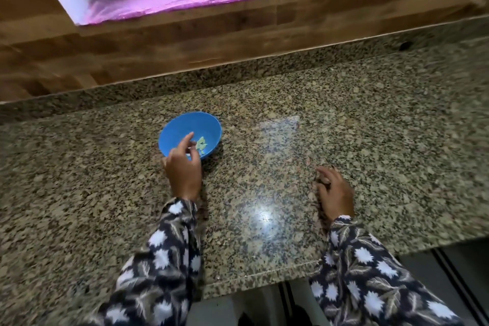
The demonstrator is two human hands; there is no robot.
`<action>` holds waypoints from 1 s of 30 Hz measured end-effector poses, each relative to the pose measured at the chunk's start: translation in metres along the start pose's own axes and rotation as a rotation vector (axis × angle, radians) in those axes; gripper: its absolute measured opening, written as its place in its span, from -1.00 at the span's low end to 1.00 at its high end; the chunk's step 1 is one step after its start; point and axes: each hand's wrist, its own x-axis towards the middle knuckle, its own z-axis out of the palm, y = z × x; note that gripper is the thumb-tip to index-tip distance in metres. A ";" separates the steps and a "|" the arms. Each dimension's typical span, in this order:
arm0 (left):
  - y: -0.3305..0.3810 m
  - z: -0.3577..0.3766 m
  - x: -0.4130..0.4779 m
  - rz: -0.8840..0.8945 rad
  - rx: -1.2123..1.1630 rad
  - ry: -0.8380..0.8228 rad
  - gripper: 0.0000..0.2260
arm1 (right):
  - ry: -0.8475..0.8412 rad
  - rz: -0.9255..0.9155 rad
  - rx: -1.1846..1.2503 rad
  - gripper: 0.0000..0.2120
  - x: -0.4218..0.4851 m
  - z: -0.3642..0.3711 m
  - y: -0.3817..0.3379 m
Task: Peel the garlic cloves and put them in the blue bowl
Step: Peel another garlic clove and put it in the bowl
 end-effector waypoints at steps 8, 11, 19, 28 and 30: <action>0.051 0.042 -0.125 -0.224 -0.378 -0.659 -0.71 | -0.138 0.341 0.764 -0.67 -0.022 0.011 -0.035; 0.054 0.047 -0.138 -0.558 -0.661 -0.664 -0.76 | -0.257 0.491 1.065 -0.75 -0.039 0.015 -0.051; 0.050 0.033 -0.134 -0.633 -0.717 -0.622 -0.92 | -0.326 0.439 1.029 -0.81 -0.058 0.024 -0.055; 0.042 0.028 -0.127 -0.416 -0.427 -0.629 -0.93 | -0.401 0.330 0.873 -0.83 -0.060 0.026 -0.058; 0.043 0.027 -0.131 -0.348 -0.358 -0.593 -0.95 | -0.367 0.278 0.741 -0.79 -0.059 0.030 -0.058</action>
